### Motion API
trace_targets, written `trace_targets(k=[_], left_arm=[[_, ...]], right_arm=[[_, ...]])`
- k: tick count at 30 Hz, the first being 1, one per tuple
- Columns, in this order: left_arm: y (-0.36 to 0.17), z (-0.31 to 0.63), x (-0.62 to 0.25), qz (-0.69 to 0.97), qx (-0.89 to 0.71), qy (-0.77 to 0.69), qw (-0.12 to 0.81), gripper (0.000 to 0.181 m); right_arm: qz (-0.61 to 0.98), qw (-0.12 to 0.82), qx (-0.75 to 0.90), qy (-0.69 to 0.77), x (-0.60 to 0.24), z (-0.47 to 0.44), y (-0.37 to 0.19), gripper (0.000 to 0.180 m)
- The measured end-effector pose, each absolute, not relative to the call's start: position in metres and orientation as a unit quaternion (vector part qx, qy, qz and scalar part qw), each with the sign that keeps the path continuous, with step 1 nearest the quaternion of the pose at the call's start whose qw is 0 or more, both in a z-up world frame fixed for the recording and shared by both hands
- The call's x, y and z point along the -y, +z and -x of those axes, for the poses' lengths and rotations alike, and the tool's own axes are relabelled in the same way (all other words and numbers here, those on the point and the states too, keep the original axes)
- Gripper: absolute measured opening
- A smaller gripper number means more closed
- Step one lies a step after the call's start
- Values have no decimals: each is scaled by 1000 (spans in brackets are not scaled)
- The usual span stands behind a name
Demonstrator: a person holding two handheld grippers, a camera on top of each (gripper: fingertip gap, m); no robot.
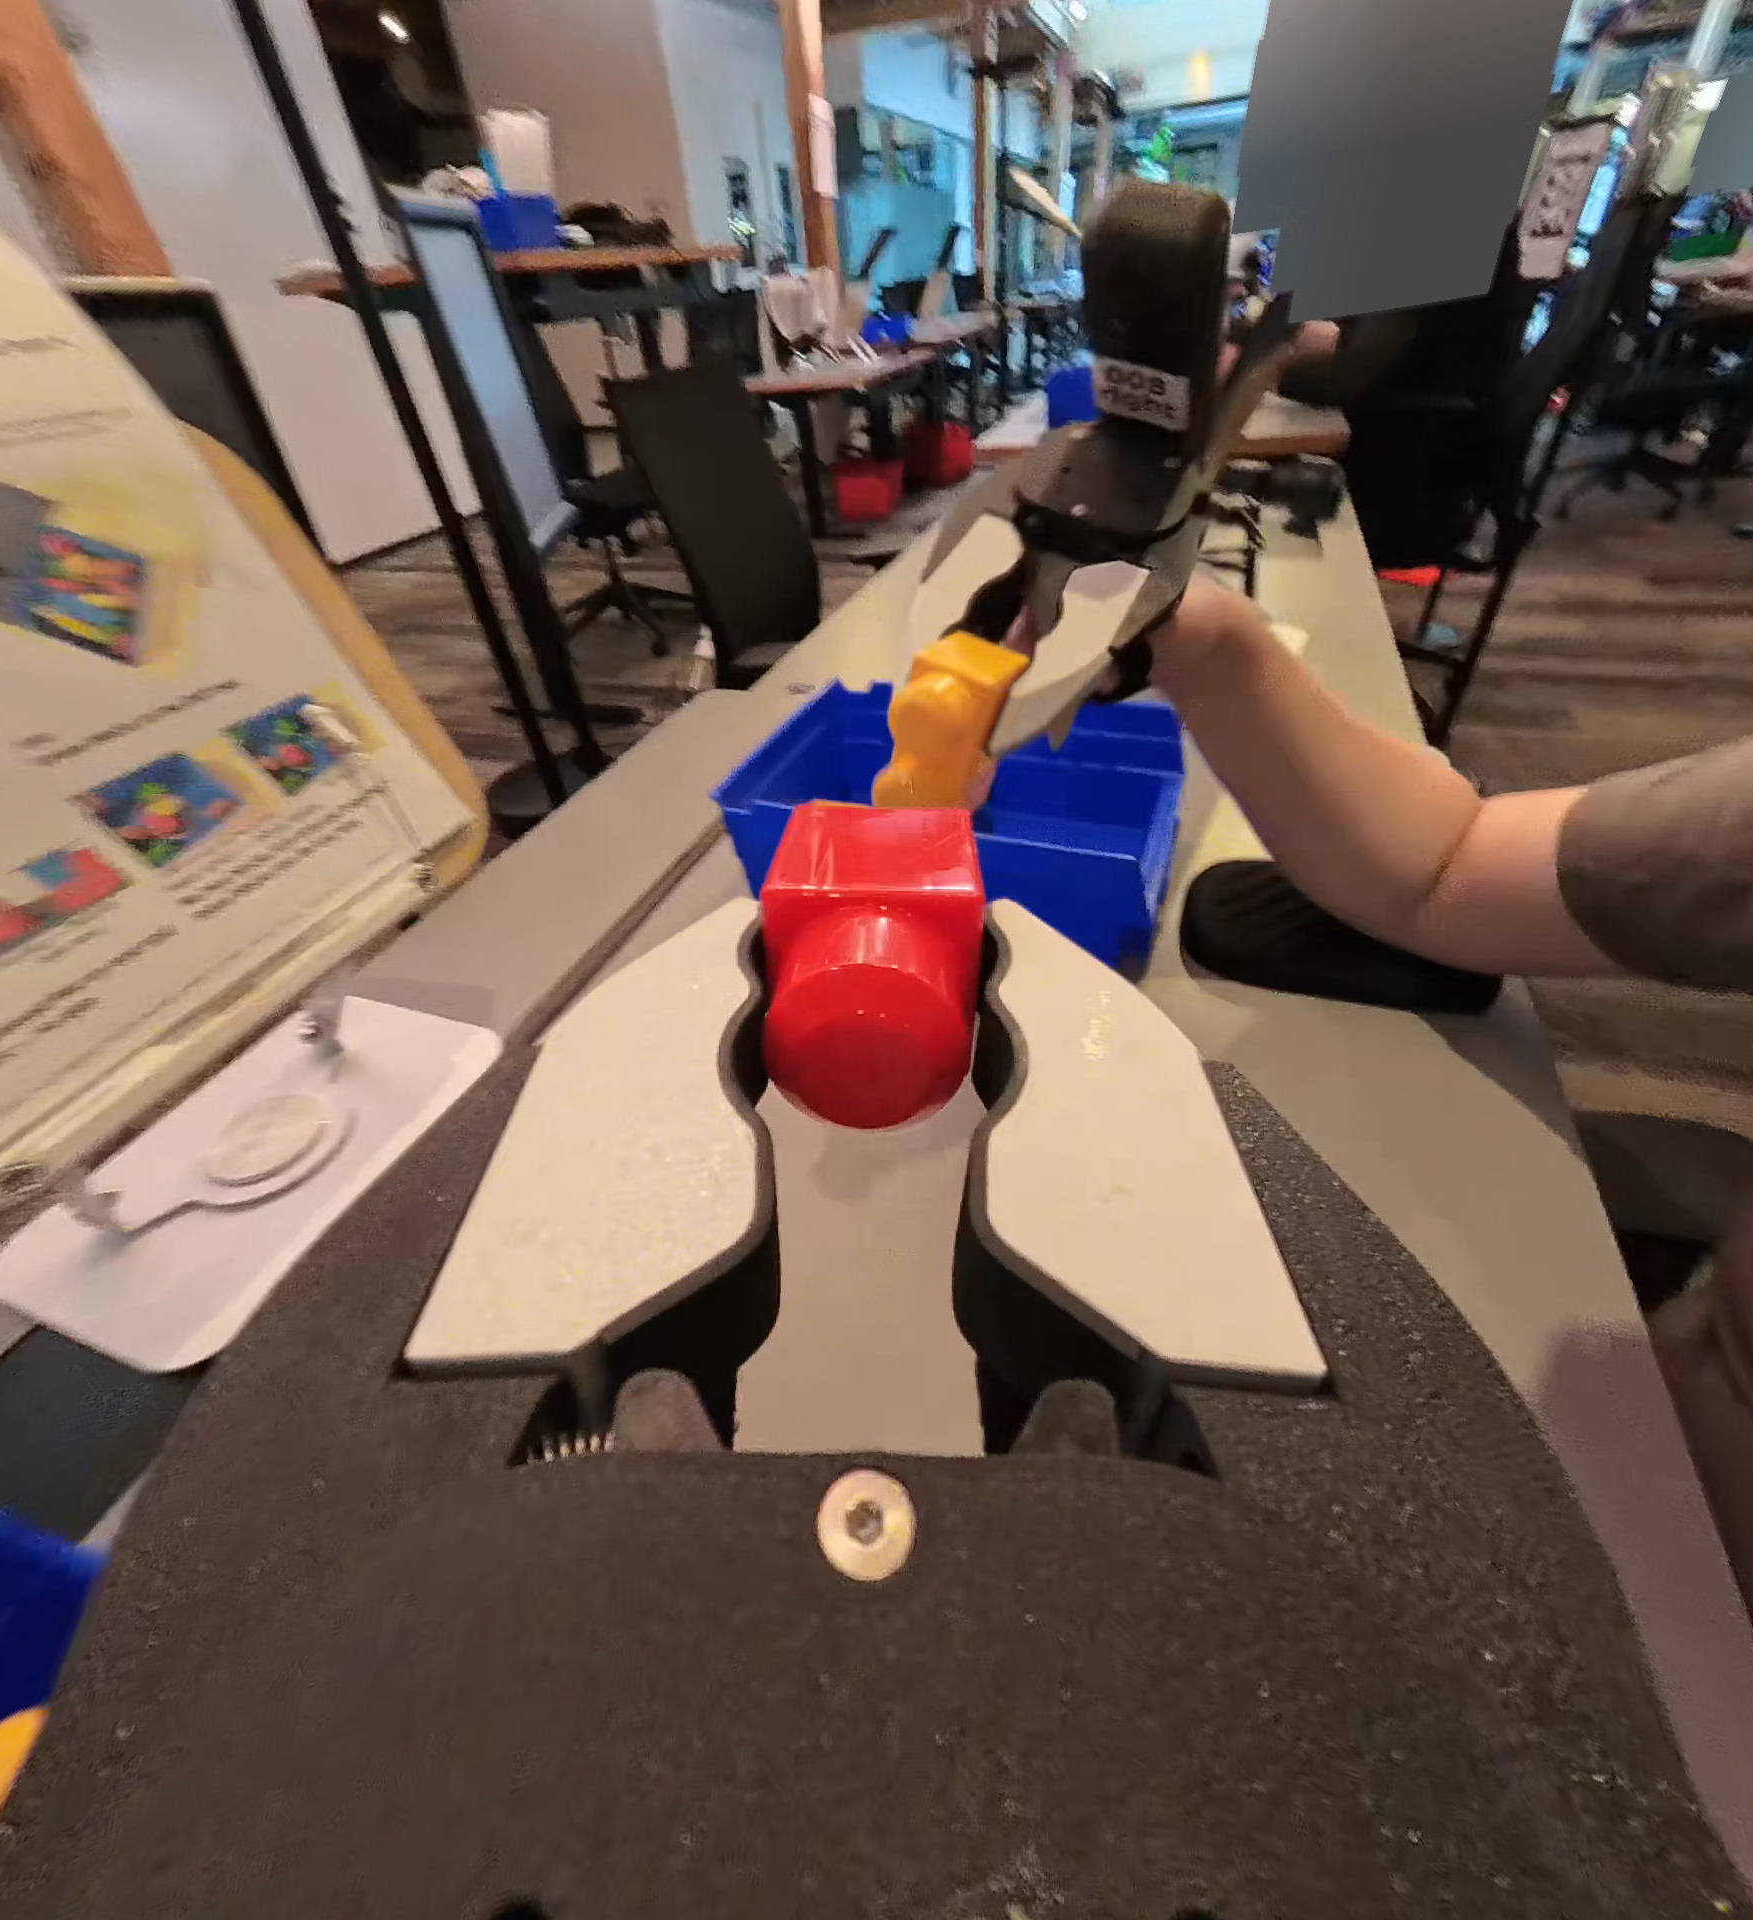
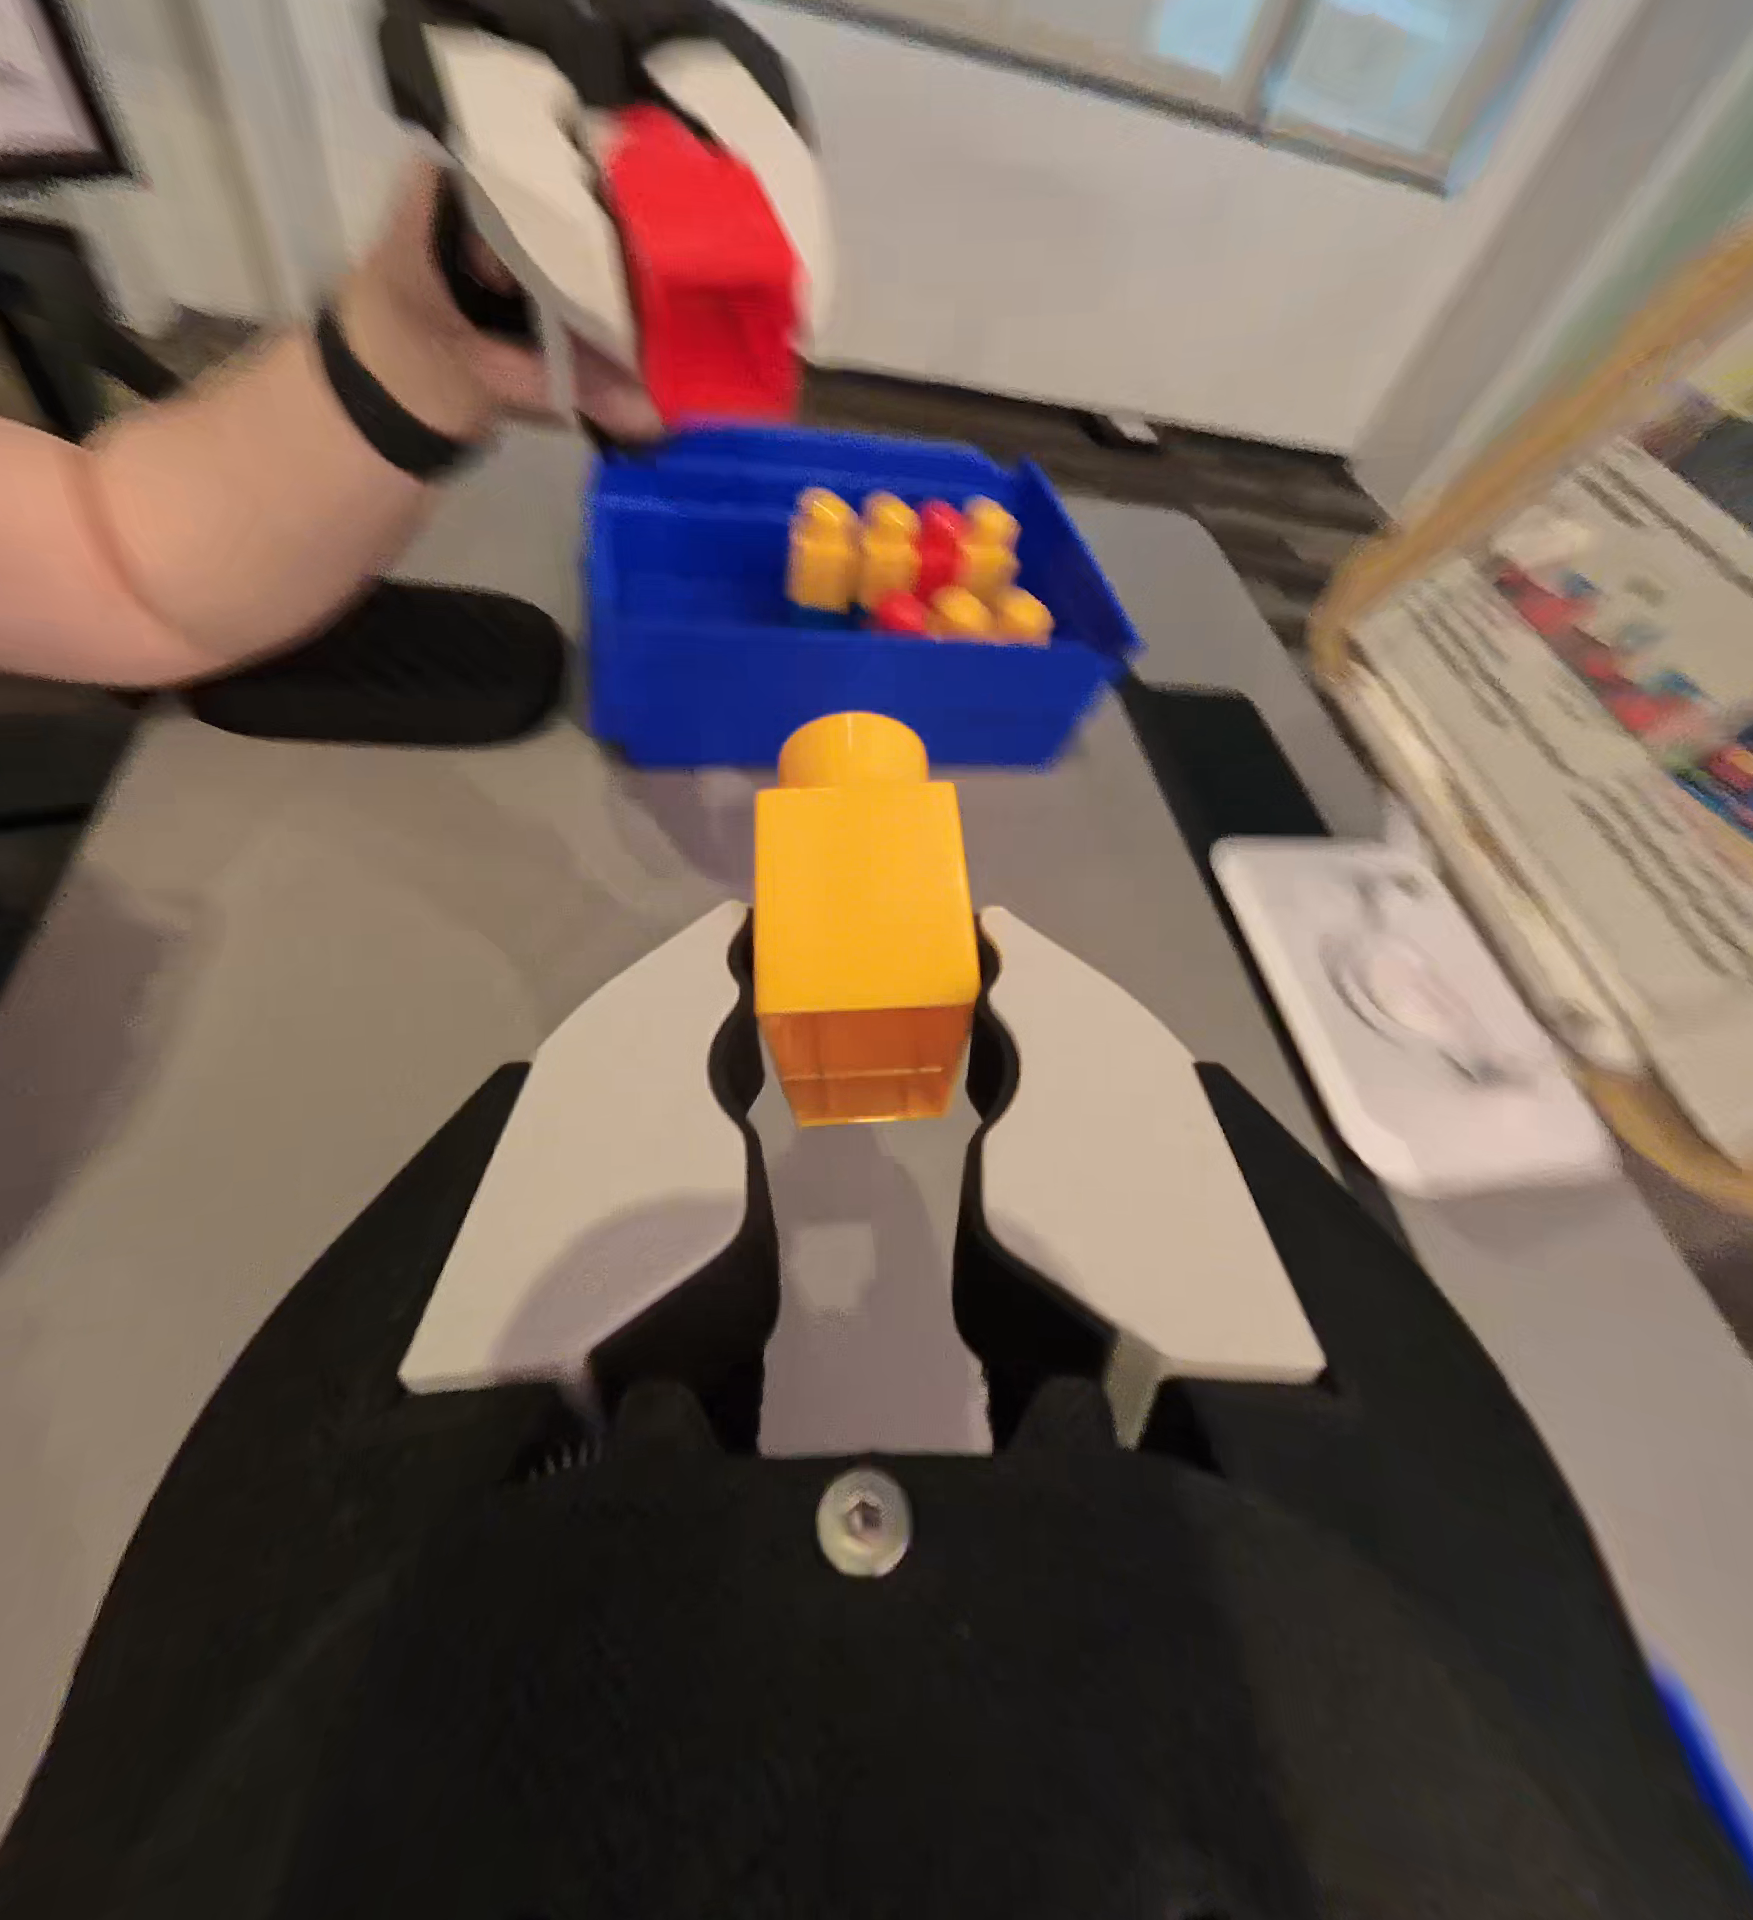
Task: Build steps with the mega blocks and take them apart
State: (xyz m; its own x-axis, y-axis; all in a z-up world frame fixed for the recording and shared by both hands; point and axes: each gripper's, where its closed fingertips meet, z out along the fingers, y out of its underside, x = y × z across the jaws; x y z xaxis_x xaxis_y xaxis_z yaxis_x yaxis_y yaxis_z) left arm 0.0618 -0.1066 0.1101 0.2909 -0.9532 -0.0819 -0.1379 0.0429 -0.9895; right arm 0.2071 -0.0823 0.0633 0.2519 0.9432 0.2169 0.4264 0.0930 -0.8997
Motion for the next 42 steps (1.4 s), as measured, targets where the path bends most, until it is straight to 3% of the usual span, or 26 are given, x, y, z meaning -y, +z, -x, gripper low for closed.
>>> trace_targets(k=[5, 9, 12, 17, 21, 25, 29, 31, 33, 37, 42], left_arm=[[110, -61, 114, 577, -481, -370, 546, 36], [87, -82, 115, 592, -508, -357, 514, 36], [71, -94, 114, 606, -519, -354, 488, 36], [62, -108, 109, 631, -475, -416, 452, 36], [56, -119, 109, 645, -431, -478, 412, 36], [55, -130, 117, 640, -405, -538, 369, 36], [53, -144, 131, 631, -406, -567, 340, 37], [57, -147, 136, 621, -405, -583, 334, 42], [69, -139, 131, 614, -398, -583, 354, 53], [94, -86, 102, 633, -383, -501, 448, 51], [66, 25, 66, 772, -383, -225, 454, 62]], right_arm=[[832, 430, 350, 2, -1, -400, 21, 37], [913, 334, 230, 38, -21, -474, -47, 38], [925, 329, 189, -25, -39, -507, -69, 39], [855, 460, 237, -14, -47, -453, -2, 57], [656, 587, 469, 70, 13, -290, 69, 73], [435, 634, 636, 63, 108, -160, 68, 73], [380, 663, 645, 14, 132, -120, 58, 68], [372, 670, 643, -5, 130, -122, 60, 37], [395, 657, 642, -22, 121, -141, 68, 37], [547, 627, 555, -14, 68, -239, 98, 37], [819, 415, 388, 79, 16, -388, 19, 37]])
